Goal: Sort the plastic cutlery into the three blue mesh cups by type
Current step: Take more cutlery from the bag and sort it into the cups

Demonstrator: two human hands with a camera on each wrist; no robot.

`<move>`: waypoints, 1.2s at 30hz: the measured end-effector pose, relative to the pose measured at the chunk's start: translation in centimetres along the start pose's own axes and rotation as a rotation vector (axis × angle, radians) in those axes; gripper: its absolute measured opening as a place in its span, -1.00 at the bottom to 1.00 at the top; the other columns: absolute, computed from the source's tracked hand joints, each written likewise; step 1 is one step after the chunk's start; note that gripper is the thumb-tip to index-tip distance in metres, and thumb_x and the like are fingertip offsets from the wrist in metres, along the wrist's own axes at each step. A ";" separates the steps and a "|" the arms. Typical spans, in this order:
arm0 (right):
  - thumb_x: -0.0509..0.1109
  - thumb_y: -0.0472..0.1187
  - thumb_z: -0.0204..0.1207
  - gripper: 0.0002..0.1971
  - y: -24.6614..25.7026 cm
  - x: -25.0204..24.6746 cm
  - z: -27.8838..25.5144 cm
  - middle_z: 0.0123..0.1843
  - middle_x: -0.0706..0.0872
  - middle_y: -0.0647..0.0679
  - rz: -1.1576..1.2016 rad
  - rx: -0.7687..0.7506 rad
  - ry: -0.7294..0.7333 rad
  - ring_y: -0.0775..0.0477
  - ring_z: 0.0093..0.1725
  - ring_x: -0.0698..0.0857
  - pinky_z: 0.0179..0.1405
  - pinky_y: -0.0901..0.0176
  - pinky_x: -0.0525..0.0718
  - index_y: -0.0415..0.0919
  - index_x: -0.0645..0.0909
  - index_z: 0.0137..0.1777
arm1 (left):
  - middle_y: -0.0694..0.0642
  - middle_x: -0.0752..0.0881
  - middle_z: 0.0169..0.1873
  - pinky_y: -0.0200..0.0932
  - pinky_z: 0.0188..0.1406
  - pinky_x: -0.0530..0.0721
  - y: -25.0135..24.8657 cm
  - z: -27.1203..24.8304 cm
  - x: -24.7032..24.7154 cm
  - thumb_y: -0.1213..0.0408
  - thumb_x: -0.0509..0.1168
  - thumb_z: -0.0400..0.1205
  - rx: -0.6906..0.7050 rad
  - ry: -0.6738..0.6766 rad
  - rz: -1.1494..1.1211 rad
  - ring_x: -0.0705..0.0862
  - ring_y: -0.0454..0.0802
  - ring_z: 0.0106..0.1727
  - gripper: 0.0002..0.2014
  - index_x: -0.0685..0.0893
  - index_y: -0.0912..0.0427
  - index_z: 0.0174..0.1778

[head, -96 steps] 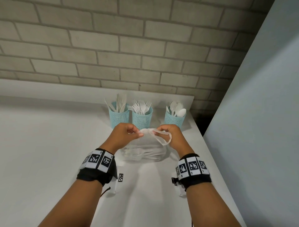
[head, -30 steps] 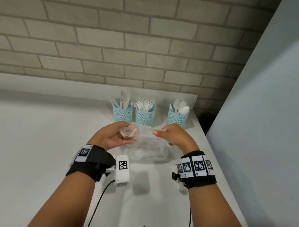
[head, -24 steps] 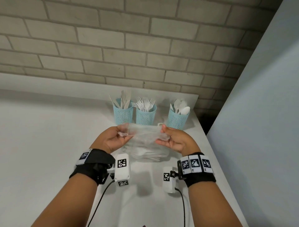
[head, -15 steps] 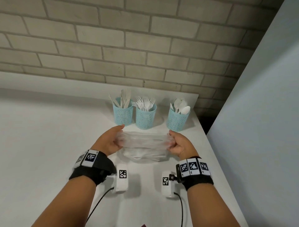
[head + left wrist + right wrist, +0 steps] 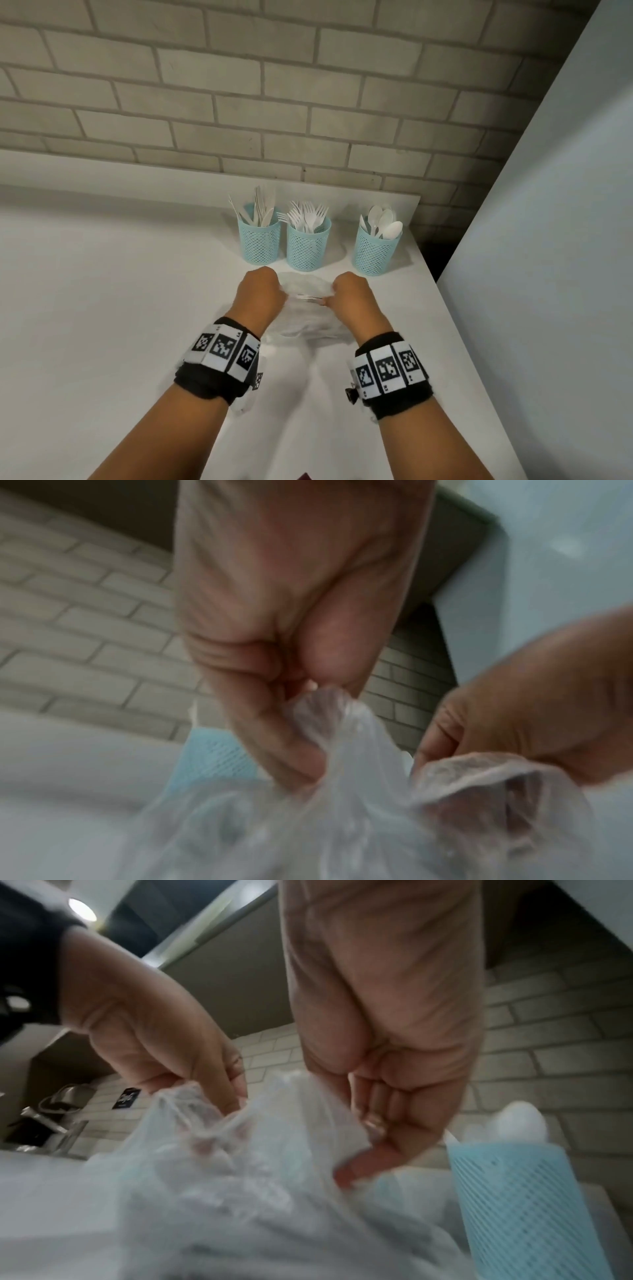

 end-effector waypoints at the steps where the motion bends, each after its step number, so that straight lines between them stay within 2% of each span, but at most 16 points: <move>1: 0.35 -0.36 0.51 -0.88 -0.3 0.1 0.2 -0.02 0.79 -0.10 0.105 -0.021 -0.024 -0.11 0.04 0.71 -0.12 0.30 0.45 -0.29 0.74 -0.11 | 0.18 0.60 -0.41 -0.20 -0.30 0.42 0.4 0.2 -0.1 0.29 0.31 0.59 -0.023 -0.004 -0.109 0.61 0.13 -0.24 -0.74 0.58 0.29 -0.41; 2: 0.33 -0.43 0.47 -0.80 -0.8 0.0 0.5 -0.13 0.79 -0.02 0.241 -0.013 -0.044 -0.05 -0.04 0.70 -0.11 0.32 0.47 -0.21 0.75 -0.25 | 0.16 0.55 -0.48 -0.19 -0.35 0.46 1.0 0.5 -0.2 0.33 0.32 0.59 -0.065 0.021 -0.272 0.57 0.10 -0.32 -0.70 0.55 0.29 -0.47; 4: 0.35 -0.46 0.46 -0.72 -2.2 -0.6 0.9 -0.31 0.71 0.05 0.590 0.112 -0.061 0.01 -0.22 0.63 -0.23 0.28 0.54 -0.11 0.66 -0.38 | 0.20 0.61 -0.42 -0.21 -0.38 0.68 2.2 0.9 -0.7 0.43 0.33 0.58 -0.228 0.093 -0.780 0.62 0.09 -0.32 -0.81 0.62 0.35 -0.36; 7: 0.26 -0.51 0.56 -0.72 -4.1 -1.0 1.6 -0.36 0.66 -0.04 1.098 0.340 0.032 0.03 -0.34 0.56 -0.32 0.20 0.53 -0.17 0.57 -0.29 | 0.21 0.72 -0.35 -0.16 -0.47 0.78 3.9 0.9 -1.4 0.49 0.25 0.63 -0.394 0.269 -1.331 0.68 0.00 -0.31 -0.90 0.64 0.40 -0.17; 10: 0.09 -0.54 0.64 -0.69 -4.8 -0.5 2.0 -0.58 0.70 0.01 1.456 0.500 0.129 0.07 -0.51 0.69 -0.48 0.23 0.67 -0.24 0.52 -0.23 | 0.15 0.78 -0.41 -0.09 -0.39 0.76 4.8 1.0 -1.1 0.40 0.16 0.68 -0.475 0.373 -1.560 0.75 -0.02 -0.33 -0.84 0.63 0.34 -0.13; 13: 0.02 -0.55 0.65 -0.69 -5.3 0.5 2.4 -0.64 0.67 -0.09 1.599 0.591 0.046 0.07 -0.68 0.66 -0.68 0.33 0.61 -0.36 0.53 -0.21 | 0.23 0.78 -0.45 -0.06 -0.55 0.75 5.2 1.0 0.1 0.38 0.10 0.72 -0.617 0.361 -1.821 0.78 0.08 -0.48 -0.80 0.59 0.36 -0.12; 16: 0.00 -0.49 0.65 -0.61 -6.3 1.2 2.1 -0.51 0.71 -0.11 1.613 0.544 0.061 0.05 -0.44 0.68 -0.44 0.27 0.61 -0.42 0.64 -0.23 | 0.10 0.66 -0.66 -0.26 -0.73 0.63 5.3 1.6 1.2 0.40 -0.02 0.75 -0.707 0.322 -1.969 0.64 -0.04 -0.70 -0.71 0.55 0.32 -0.19; 18: 0.12 -0.50 0.61 -0.75 -5.9 0.9 1.3 -0.11 0.73 -0.13 1.672 0.611 0.052 0.02 -0.01 0.64 0.09 0.24 0.58 -0.53 0.66 0.02 | -0.03 0.46 -0.77 -0.43 -0.78 0.43 5.4 2.0 2.1 0.37 -0.03 0.73 -0.719 0.348 -1.907 0.43 -0.17 -0.80 -0.70 0.51 0.25 -0.26; 19: 0.17 -0.50 0.59 -0.72 -5.9 1.1 1.4 0.04 0.68 -0.08 1.753 0.618 0.049 0.03 0.11 0.61 0.34 0.24 0.48 -0.52 0.57 0.25 | -0.04 0.42 -0.76 -0.42 -0.73 0.40 5.5 2.1 2.4 0.30 0.04 0.71 -0.710 0.367 -1.871 0.41 -0.18 -0.78 -0.74 0.48 0.22 -0.28; 20: 0.16 -0.50 0.60 -0.61 -5.8 1.2 1.5 0.04 0.66 -0.04 1.901 0.636 0.054 0.05 0.06 0.62 0.41 0.28 0.44 -0.46 0.43 0.44 | -0.04 0.44 -0.71 -0.39 -0.66 0.43 5.6 2.1 2.4 0.23 0.12 0.67 -0.700 0.385 -1.818 0.44 -0.17 -0.72 -0.79 0.49 0.20 -0.27; 22: 0.13 -0.47 0.62 -0.51 -6.3 1.3 2.2 -0.13 0.64 -0.06 1.959 0.578 0.044 0.04 -0.22 0.61 0.00 0.36 0.66 -0.30 0.31 0.56 | 0.05 0.63 -0.54 -0.30 -0.49 0.60 5.8 2.0 2.0 0.17 0.21 0.64 -0.621 0.383 -1.680 0.62 -0.09 -0.54 -0.79 0.58 0.27 -0.11; 24: 0.24 -0.41 0.59 -0.62 -6.5 0.8 3.0 0.02 0.67 -0.22 1.863 0.635 -0.017 -0.11 -0.11 0.64 -0.16 0.08 0.70 -0.26 0.50 0.41 | 0.17 0.75 -0.11 -0.12 -0.20 0.68 5.8 2.1 1.4 0.09 0.29 0.63 -0.499 0.293 -1.464 0.72 0.03 -0.16 -0.65 0.55 0.25 0.22; 26: 0.33 -0.29 0.56 -0.82 -6.1 0.0 2.6 0.05 0.67 -0.14 1.388 0.482 -0.147 -0.08 -0.04 0.61 -0.07 0.04 0.60 -0.16 0.60 0.13 | 0.16 0.58 0.22 -0.04 -0.03 0.62 5.2 1.6 0.4 0.01 0.37 0.56 -0.361 0.191 -1.087 0.62 0.11 0.14 -0.54 0.42 0.03 0.32; 29: 0.40 -0.18 0.52 -0.96 -3.9 -1.2 1.5 0.05 0.73 -0.06 0.762 0.148 -0.228 -0.08 0.07 0.64 0.19 0.06 0.59 -0.07 0.68 -0.09 | 0.12 0.42 0.22 -0.08 0.05 0.56 3.8 1.2 -0.5 -0.02 0.45 0.47 -0.156 0.126 -0.593 0.53 0.12 0.20 -0.71 0.57 -0.09 0.04; 32: 0.40 -0.13 0.52 -0.77 -2.1 -0.8 1.1 0.18 0.75 -0.09 0.446 0.039 0.022 -0.10 0.23 0.66 0.28 0.15 0.53 -0.18 0.75 0.10 | 0.09 0.63 0.19 -0.18 0.22 0.47 2.2 1.0 -0.2 0.10 0.43 0.50 -0.018 0.138 -0.309 0.58 0.08 0.27 -0.88 0.72 0.04 -0.17; 36: 0.35 -0.33 0.55 -0.59 -1.9 0.6 1.3 0.42 0.58 -0.23 0.257 0.065 0.115 -0.20 0.41 0.53 0.40 0.14 0.42 -0.33 0.53 0.41 | 0.15 0.59 0.27 -0.25 0.09 0.45 1.9 0.9 0.5 0.35 0.45 0.50 -0.044 0.132 -0.254 0.57 0.07 0.25 -0.66 0.66 0.22 0.20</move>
Point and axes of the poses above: each hand's wrist, its own z-axis towards the middle knuckle, its own x-axis out of the palm, y = z × x, the point moved 1 cm from there along z, towards the middle knuckle
